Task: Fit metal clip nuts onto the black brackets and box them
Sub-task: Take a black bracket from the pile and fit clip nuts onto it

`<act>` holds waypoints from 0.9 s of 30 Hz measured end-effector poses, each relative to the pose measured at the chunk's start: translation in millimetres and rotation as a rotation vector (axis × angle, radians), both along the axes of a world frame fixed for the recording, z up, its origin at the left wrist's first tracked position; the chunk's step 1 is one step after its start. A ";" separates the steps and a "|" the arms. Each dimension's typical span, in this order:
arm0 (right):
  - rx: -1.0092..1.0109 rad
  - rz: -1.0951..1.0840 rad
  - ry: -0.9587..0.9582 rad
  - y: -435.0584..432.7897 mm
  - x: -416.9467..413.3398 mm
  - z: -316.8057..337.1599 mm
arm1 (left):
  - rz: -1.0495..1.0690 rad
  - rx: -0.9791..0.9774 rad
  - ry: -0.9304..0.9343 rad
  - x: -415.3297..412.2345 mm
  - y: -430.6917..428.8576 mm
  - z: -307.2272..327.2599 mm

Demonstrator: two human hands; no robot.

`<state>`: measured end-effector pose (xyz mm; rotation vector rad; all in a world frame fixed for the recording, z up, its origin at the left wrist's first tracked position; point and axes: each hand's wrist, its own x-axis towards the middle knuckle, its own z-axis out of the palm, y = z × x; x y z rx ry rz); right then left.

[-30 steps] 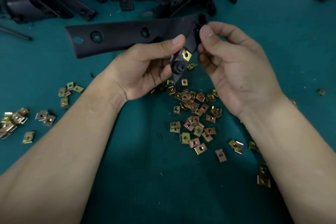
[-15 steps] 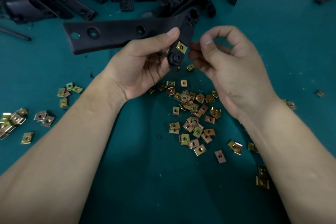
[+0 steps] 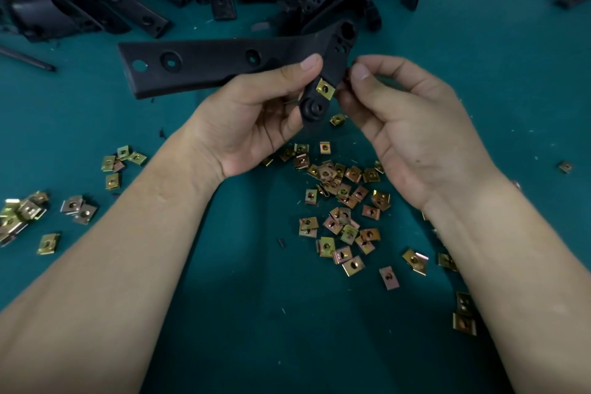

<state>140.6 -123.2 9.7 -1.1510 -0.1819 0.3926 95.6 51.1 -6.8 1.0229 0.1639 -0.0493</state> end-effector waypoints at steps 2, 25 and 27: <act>0.015 0.021 0.026 0.1 -0.9 0.8 | -0.022 0.027 -0.008 0.2 1.0 -1.6; 0.168 -0.030 0.094 3.1 -6.9 5.1 | -0.009 0.095 -0.033 -1.1 -2.4 -1.1; 0.176 -0.033 0.092 1.7 -5.6 5.8 | -0.011 0.092 -0.031 -1.3 -3.0 -0.8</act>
